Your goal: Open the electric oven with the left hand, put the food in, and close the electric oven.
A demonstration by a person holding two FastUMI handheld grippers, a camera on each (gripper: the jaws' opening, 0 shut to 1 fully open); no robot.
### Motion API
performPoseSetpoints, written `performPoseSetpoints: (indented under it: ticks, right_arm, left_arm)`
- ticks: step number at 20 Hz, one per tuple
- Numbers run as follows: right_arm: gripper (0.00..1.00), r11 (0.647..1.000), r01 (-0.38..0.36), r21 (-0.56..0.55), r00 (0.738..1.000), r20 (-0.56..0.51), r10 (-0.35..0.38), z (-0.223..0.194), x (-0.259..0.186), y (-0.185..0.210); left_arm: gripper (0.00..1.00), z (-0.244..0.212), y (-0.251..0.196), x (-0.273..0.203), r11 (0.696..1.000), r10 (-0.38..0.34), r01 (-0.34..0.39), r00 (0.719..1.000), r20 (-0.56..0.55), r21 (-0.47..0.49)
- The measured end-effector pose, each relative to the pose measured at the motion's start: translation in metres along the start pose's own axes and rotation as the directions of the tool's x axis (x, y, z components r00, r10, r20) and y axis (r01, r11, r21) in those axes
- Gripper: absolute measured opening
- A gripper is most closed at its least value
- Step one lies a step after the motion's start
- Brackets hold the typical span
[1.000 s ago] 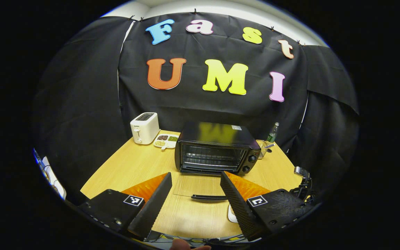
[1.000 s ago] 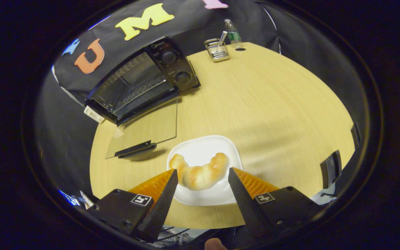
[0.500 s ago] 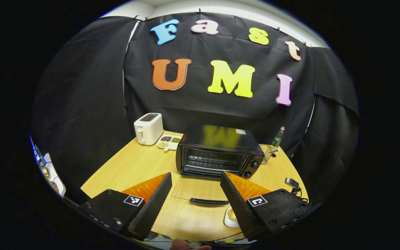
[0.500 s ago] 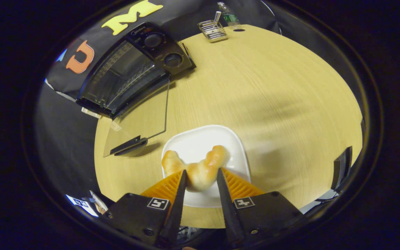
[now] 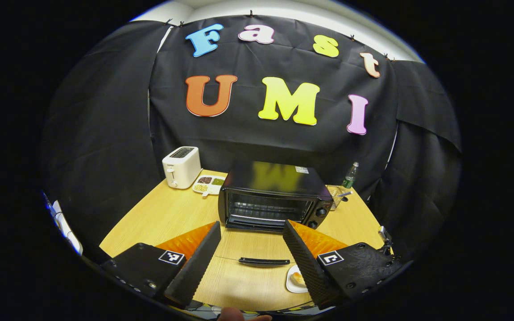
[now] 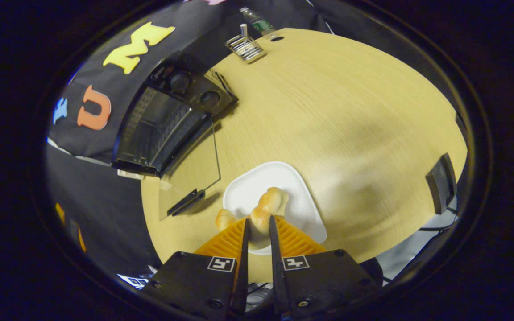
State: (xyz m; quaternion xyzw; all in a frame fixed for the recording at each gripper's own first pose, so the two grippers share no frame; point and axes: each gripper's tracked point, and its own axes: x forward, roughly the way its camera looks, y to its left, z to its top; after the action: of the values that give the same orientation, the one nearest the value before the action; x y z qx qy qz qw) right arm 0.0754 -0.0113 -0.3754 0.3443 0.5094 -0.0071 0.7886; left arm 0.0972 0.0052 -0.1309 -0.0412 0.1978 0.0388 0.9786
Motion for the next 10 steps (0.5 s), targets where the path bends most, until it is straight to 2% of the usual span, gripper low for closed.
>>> performPoseSetpoints:
  ticks: [3, 6, 8, 10]
  right_arm:
    - [0.23, 0.992, -0.059, 0.109, 0.994, 0.099, 0.048, -0.001, -0.019, 0.023]
    - [0.19, 0.962, -0.159, 0.220, 0.977, 0.175, 0.121, -0.002, -0.025, 0.057]
    - [0.16, 0.950, -0.212, 0.229, 0.962, 0.221, 0.161, 0.002, -0.018, 0.079]
    - [0.16, 0.942, -0.221, 0.253, 0.950, 0.272, 0.150, 0.010, -0.003, 0.080]
  left_arm:
    - [0.93, 0.002, 0.015, -0.001, 0.998, -0.056, 0.056, 0.998, 0.007, 0.035]
    - [0.93, 0.002, 0.032, -0.006, 0.993, -0.099, 0.099, 0.995, -0.003, 0.066]
    - [0.93, 0.003, 0.045, -0.009, 0.990, -0.115, 0.115, 0.993, -0.004, 0.084]
    - [0.93, 0.001, 0.058, -0.012, 0.987, -0.125, 0.125, 0.992, -0.011, 0.102]
